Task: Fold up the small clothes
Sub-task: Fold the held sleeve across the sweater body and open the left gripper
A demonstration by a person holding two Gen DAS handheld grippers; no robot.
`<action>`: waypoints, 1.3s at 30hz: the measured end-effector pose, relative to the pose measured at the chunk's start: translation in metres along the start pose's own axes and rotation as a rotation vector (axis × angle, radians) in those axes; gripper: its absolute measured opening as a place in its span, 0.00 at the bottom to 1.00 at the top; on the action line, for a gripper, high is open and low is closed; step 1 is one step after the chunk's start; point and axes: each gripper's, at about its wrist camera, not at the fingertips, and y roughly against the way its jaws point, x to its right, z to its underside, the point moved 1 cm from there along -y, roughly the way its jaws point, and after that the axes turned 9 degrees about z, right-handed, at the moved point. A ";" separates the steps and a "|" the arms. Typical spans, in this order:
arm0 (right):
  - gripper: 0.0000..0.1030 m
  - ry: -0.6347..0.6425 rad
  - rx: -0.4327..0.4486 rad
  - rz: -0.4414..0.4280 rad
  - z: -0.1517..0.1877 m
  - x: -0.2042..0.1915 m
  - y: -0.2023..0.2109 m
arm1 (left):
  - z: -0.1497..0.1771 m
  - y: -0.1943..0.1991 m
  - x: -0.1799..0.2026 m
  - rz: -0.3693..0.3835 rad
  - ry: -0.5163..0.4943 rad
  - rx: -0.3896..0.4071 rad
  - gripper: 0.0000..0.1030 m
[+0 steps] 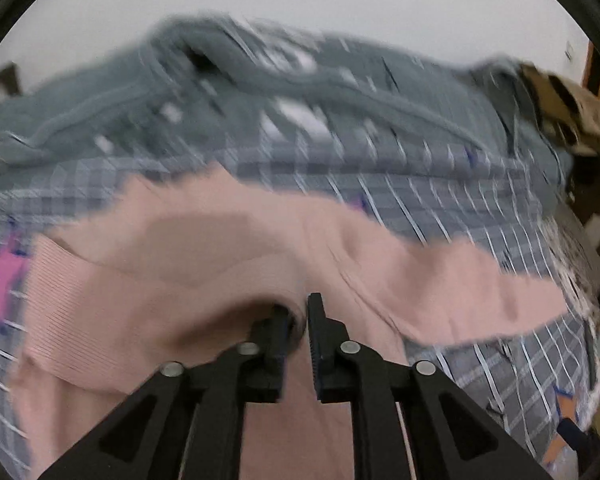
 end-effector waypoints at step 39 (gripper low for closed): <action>0.82 0.270 0.074 -0.079 -0.062 -0.170 -0.073 | 0.029 0.045 -0.273 -0.135 0.328 0.086 0.17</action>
